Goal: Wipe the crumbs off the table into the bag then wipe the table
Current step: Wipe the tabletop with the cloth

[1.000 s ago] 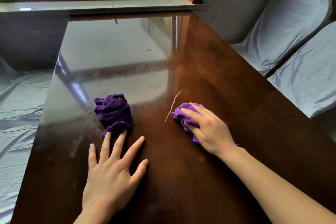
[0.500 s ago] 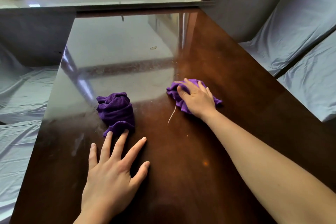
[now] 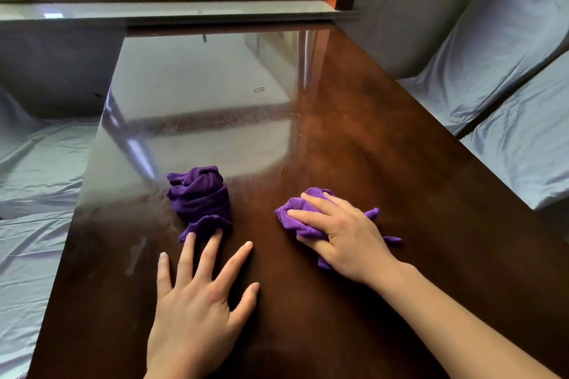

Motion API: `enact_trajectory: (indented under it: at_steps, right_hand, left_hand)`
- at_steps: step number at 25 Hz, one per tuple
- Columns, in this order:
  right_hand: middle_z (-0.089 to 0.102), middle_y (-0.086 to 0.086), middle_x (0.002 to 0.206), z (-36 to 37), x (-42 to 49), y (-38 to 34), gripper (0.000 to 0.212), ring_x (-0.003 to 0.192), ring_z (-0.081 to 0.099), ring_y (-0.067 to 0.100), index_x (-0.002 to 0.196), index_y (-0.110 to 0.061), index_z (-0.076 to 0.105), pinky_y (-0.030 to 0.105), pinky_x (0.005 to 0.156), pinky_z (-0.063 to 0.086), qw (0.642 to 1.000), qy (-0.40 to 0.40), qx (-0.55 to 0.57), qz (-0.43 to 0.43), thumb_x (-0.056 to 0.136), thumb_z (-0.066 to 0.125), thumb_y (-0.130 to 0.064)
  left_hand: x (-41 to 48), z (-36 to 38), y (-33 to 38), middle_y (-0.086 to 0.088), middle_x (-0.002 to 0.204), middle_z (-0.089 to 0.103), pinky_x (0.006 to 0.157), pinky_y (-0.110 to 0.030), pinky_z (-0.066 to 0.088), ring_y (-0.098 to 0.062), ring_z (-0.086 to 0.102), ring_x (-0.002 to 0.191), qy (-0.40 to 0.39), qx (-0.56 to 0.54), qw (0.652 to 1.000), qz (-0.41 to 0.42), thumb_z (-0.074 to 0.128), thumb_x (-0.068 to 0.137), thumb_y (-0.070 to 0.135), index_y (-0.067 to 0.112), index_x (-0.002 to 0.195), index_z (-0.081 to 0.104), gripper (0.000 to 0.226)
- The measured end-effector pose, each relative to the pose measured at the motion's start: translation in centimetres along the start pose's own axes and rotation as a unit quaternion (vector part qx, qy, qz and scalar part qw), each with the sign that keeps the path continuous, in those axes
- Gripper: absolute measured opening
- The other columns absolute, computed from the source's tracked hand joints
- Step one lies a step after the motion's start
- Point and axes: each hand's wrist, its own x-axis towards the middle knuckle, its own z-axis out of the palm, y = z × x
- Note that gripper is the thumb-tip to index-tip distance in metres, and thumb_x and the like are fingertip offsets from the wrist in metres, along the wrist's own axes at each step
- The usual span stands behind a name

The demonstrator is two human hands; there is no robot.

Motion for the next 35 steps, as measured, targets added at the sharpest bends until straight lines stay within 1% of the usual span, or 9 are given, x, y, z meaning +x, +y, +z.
enact_trajectory:
  at_steps: [3,6,9,12,14,17,24,27,35]
  right_hand:
    - [0.057,-0.01,0.139,0.2,1.2,-1.2,0.039,0.125,0.052,0.025,0.129,-0.043,0.06,0.039,0.101,0.045,0.997,0.068,-0.021,0.005,0.09,0.064,-0.043]
    - [0.065,-0.003,0.112,-1.2,2.4,-1.1,0.019,0.102,0.065,0.021,0.108,-0.039,0.068,0.042,0.092,0.054,0.947,0.197,0.235,0.1,0.09,0.067,-0.034]
    - [0.074,-0.007,0.106,-3.8,2.7,0.8,0.016,0.103,0.069,0.014,0.107,-0.04,0.069,0.05,0.099,0.052,0.873,0.189,0.417,0.167,0.093,0.061,-0.043]
    - [0.071,-0.003,0.114,-2.9,2.3,1.2,0.024,0.11,0.066,0.018,0.114,-0.038,0.067,0.051,0.101,0.049,0.922,0.12,0.338,0.147,0.093,0.06,-0.047]
    - [0.061,-0.001,0.134,-0.1,0.9,0.1,0.036,0.129,0.053,0.024,0.123,-0.045,0.062,0.048,0.112,0.04,0.982,0.053,0.176,0.044,0.091,0.053,-0.059]
    - [0.043,-0.007,0.154,2.7,-0.1,-0.4,0.049,0.148,0.03,0.028,0.137,-0.054,0.044,0.046,0.12,0.026,0.997,0.027,-0.02,-0.072,0.092,0.034,-0.071]
    - [0.049,0.008,0.15,2.7,9.2,1.1,0.046,0.139,0.042,0.036,0.137,-0.029,0.055,0.044,0.118,0.032,0.993,0.089,-0.054,0.052,0.096,0.052,-0.05]
    - [0.054,0.004,0.144,2.9,12.0,-0.6,0.039,0.135,0.043,0.038,0.129,-0.032,0.059,0.046,0.118,0.03,0.99,0.095,-0.046,0.094,0.098,0.045,-0.052]
    - [0.047,-0.005,0.153,2.3,-0.7,-1.5,0.041,0.14,0.043,0.037,0.133,-0.043,0.055,0.048,0.114,0.037,0.994,0.016,-0.021,-0.106,0.093,0.05,-0.051]
  left_hand:
    - [0.0,-0.1,0.0,0.008,0.157,0.029,0.115,-0.06,0.012,-0.026,0.012,0.148,-0.004,-0.007,1.0,0.003,0.028,0.081,0.074,0.058,0.141,0.022,0.062]
    - [-0.1,-0.3,0.0,0.006,0.156,0.033,0.115,-0.061,0.013,-0.028,0.016,0.147,-0.012,-0.011,1.0,0.005,0.029,0.081,0.073,0.056,0.14,0.027,0.062]
    - [-0.1,-0.4,0.0,0.005,0.156,0.033,0.114,-0.062,0.013,-0.029,0.015,0.147,-0.017,-0.014,1.0,0.006,0.028,0.081,0.074,0.056,0.14,0.027,0.062]
    - [0.0,-0.3,-0.1,0.005,0.156,0.033,0.114,-0.062,0.014,-0.029,0.016,0.147,-0.015,-0.009,1.0,0.007,0.03,0.081,0.073,0.055,0.14,0.028,0.062]
    - [0.0,-0.2,-0.1,0.005,0.156,0.032,0.114,-0.062,0.015,-0.028,0.016,0.147,-0.012,-0.012,1.0,0.008,0.032,0.081,0.073,0.055,0.14,0.027,0.062]
    - [0.0,0.0,-0.1,0.005,0.156,0.032,0.114,-0.062,0.016,-0.027,0.015,0.147,-0.016,0.003,1.0,0.007,0.033,0.081,0.073,0.056,0.141,0.026,0.063]
    - [-0.1,-0.4,0.2,0.007,0.157,0.029,0.115,-0.059,0.014,-0.024,0.01,0.148,-0.01,0.01,1.0,0.0,0.029,0.082,0.073,0.058,0.141,0.021,0.061]
    - [-0.2,-0.3,0.2,0.008,0.159,0.024,0.116,-0.059,0.012,-0.024,0.006,0.149,-0.007,0.012,1.0,-0.001,0.025,0.083,0.074,0.059,0.142,0.016,0.061]
    - [-0.3,-0.6,0.3,0.008,0.158,0.025,0.117,-0.058,0.012,-0.023,0.006,0.149,-0.011,0.011,1.0,-0.004,0.018,0.082,0.075,0.06,0.141,0.014,0.061]
